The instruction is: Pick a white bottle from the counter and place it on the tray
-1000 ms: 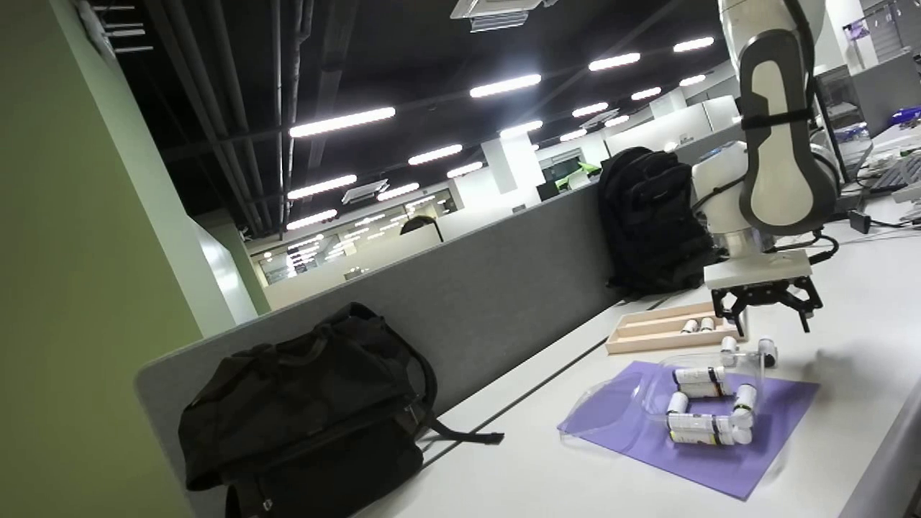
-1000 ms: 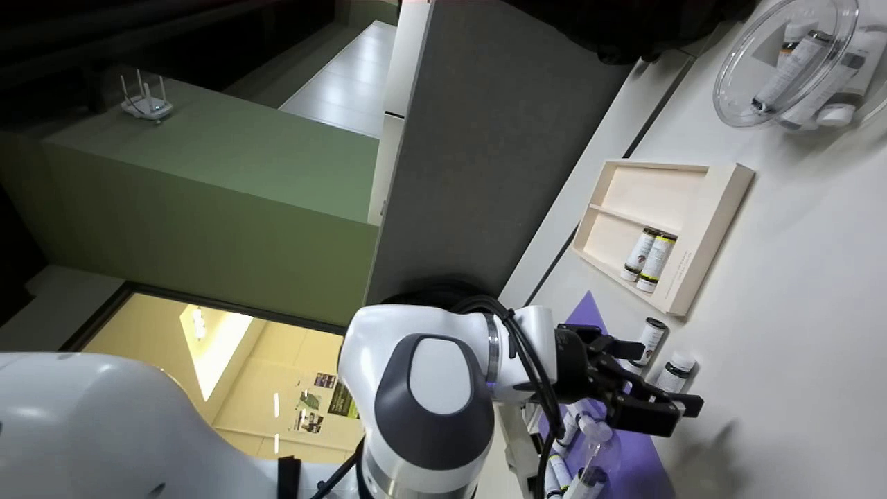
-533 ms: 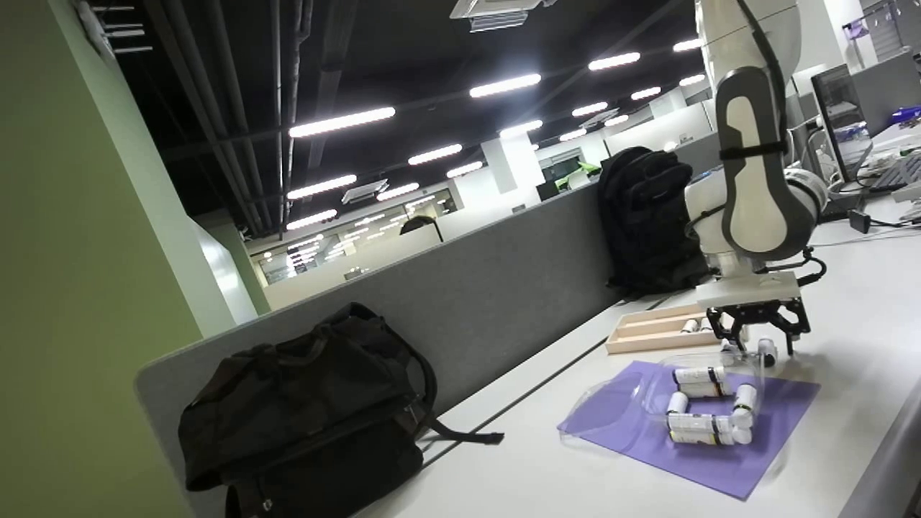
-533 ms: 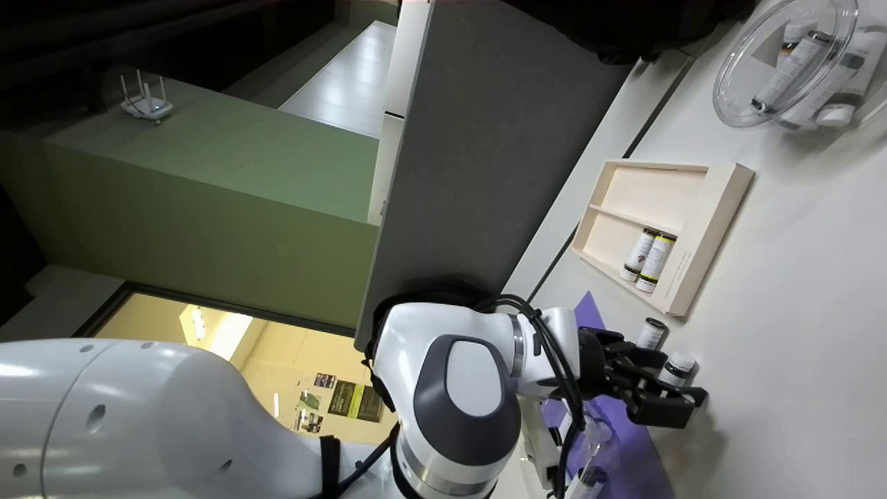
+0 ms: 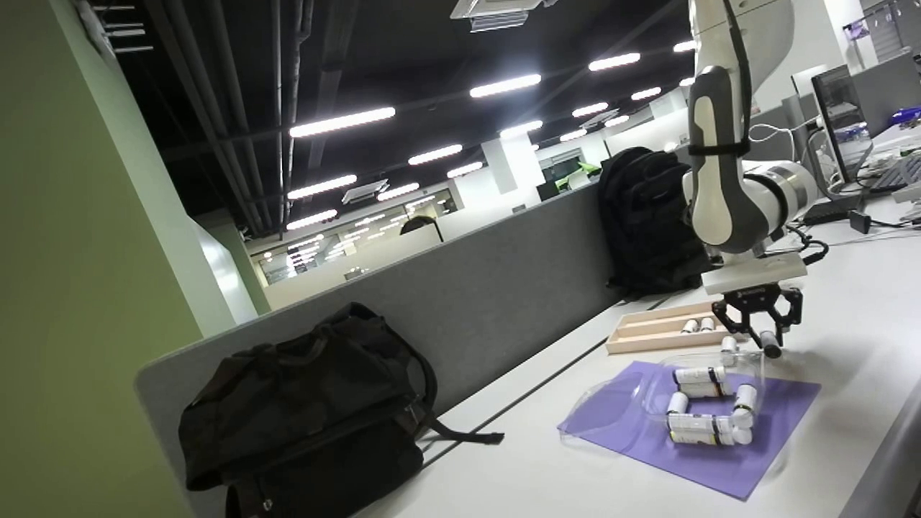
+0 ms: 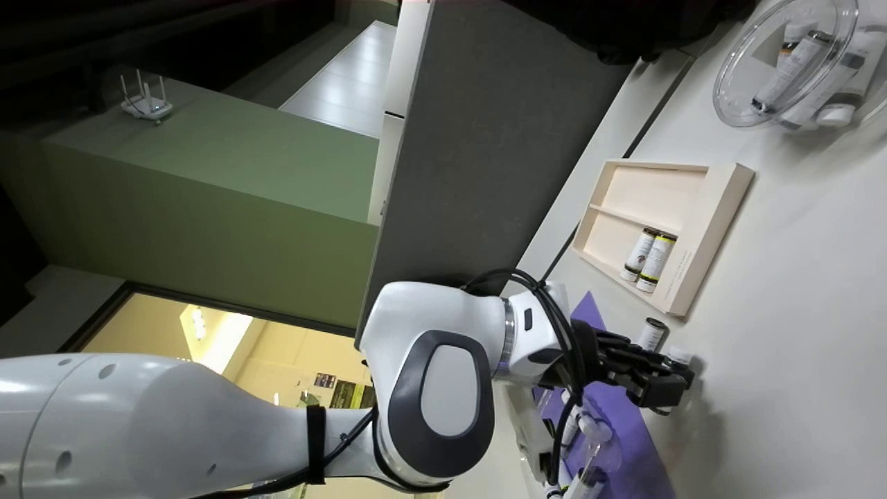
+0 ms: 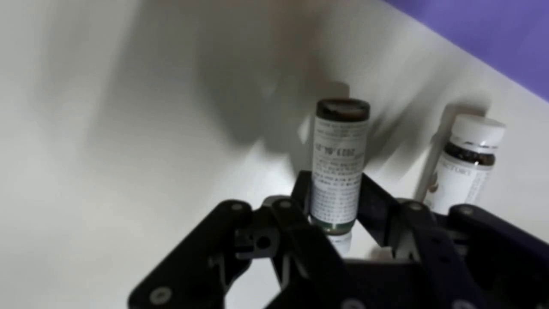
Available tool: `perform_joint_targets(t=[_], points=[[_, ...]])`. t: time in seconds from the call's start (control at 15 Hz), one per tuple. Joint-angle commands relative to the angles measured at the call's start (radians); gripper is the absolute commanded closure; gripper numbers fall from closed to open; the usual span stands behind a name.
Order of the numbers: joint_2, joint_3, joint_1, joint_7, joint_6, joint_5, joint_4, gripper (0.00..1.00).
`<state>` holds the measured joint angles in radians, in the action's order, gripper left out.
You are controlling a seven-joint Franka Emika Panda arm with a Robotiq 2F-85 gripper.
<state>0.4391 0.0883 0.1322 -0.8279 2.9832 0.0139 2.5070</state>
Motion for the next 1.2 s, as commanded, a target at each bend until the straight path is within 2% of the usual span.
perform_joint_targets(t=[0.0, 0.13, 0.27, 0.47, 0.53, 0.67, 1.13], points=[[-0.143, 0.138, -0.104, 0.101, -0.067, 0.003, 0.056, 0.87], [-0.199, 0.276, -0.195, 0.145, -0.055, -0.112, 0.066, 0.87], [-0.233, 0.378, -0.246, 0.187, -0.093, -0.242, 0.043, 0.87], [-0.295, 0.427, -0.245, 0.243, -0.152, -0.433, 0.028, 0.87], [-0.241, 0.367, -0.202, 0.211, -0.104, -0.355, 0.022, 0.62], [-0.273, 0.371, -0.185, 0.222, -0.13, -0.423, 0.021, 0.62], [-0.279, 0.369, -0.188, 0.236, -0.137, -0.427, 0.022, 0.62]])
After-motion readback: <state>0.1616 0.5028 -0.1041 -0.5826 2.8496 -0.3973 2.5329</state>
